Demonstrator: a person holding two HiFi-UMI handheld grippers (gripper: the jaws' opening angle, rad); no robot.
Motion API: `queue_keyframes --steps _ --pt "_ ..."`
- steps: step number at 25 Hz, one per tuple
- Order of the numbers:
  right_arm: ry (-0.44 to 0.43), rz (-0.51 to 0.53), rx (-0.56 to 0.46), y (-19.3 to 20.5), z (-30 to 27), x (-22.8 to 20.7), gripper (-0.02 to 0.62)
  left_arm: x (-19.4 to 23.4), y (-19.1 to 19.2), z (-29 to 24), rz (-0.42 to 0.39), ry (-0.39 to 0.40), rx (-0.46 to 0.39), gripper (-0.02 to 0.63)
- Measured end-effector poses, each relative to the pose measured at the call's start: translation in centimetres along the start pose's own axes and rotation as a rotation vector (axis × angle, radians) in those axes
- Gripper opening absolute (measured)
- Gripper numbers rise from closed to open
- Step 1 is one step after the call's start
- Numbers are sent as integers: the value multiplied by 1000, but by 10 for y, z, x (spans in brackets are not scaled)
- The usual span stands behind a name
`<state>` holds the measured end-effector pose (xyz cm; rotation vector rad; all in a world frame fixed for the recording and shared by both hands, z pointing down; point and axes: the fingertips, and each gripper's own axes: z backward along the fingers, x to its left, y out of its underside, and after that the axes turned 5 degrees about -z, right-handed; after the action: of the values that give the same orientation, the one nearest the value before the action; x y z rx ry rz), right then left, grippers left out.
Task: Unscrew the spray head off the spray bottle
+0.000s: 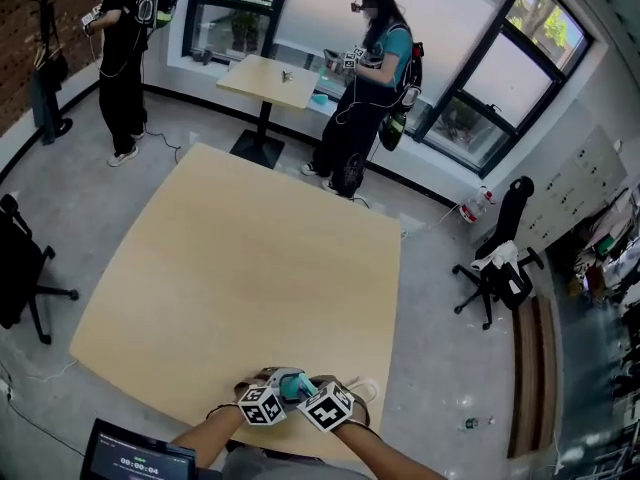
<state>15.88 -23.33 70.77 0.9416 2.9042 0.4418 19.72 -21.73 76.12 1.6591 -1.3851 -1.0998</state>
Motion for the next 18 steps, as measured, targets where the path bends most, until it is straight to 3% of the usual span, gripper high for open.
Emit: queue_keyframes --steps 3,5,7,9,12,13,14,15,16,18 --pt "-9 92 -5 -3 -5 1 127 6 5 -2 27 -1 -28 334" --pt "-30 239 3 -5 -15 -2 127 12 15 -8 34 26 -43 331" --pt "-80 454 16 -4 -17 1 127 10 18 -10 21 66 -48 331" --pt "-159 810 23 0 -13 9 127 6 18 -9 -5 110 -44 331" --pt "-262 1535 35 11 -7 14 127 1 17 -10 -7 139 -44 331" --pt "-263 1686 52 13 -7 13 127 2 17 -11 15 125 -51 331" --pt "-243 1748 64 11 -8 10 127 5 17 -12 38 98 -57 331" --pt "-205 1721 65 4 -9 7 127 10 17 -13 61 59 -61 331" --pt "-151 1619 52 -6 -7 0 166 15 18 -15 82 13 -63 331" --pt "-25 1271 1 -25 5 -22 271 23 18 -19 123 -93 -59 331"
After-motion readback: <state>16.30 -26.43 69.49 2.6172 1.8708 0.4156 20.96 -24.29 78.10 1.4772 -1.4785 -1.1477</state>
